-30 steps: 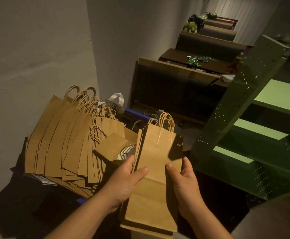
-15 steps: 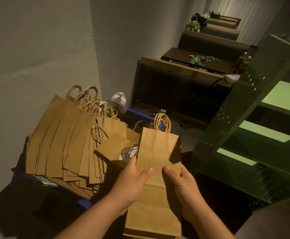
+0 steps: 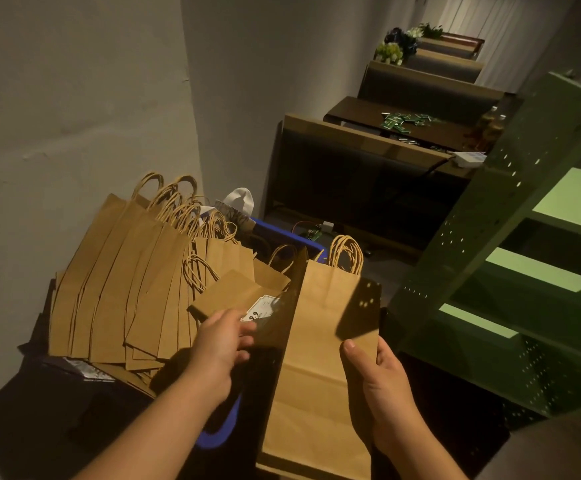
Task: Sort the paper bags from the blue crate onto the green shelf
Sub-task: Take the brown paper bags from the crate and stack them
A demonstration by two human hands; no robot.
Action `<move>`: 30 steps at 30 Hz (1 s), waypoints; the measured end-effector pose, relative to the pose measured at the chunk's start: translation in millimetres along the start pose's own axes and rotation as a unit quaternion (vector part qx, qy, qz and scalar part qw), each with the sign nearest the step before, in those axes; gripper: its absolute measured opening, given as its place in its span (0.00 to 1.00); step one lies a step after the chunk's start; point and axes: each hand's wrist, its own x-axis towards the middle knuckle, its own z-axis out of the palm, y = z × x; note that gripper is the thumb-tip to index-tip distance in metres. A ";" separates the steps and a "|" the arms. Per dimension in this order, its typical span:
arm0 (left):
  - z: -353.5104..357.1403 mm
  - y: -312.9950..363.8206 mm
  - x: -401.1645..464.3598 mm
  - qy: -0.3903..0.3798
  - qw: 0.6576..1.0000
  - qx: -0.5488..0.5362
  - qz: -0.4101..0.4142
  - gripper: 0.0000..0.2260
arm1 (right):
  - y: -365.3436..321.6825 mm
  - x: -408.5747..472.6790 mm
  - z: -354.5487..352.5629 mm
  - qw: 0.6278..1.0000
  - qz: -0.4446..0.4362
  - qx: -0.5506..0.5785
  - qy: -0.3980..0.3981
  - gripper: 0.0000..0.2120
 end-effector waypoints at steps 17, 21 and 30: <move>-12.5 -19.2 40.2 0.080 0.986 0.063 -0.129 0.21 | 7.0 5.2 0.6 1.000 0.006 0.020 0.008 0.12; -2.5 -23.5 33.9 0.081 0.988 0.032 -0.128 0.18 | 7.4 6.9 0.6 1.000 0.007 0.015 0.015 0.12; 15.3 -25.6 45.1 0.030 0.977 -0.129 -0.166 0.06 | 4.8 6.3 -1.1 1.000 0.003 0.013 0.007 0.13</move>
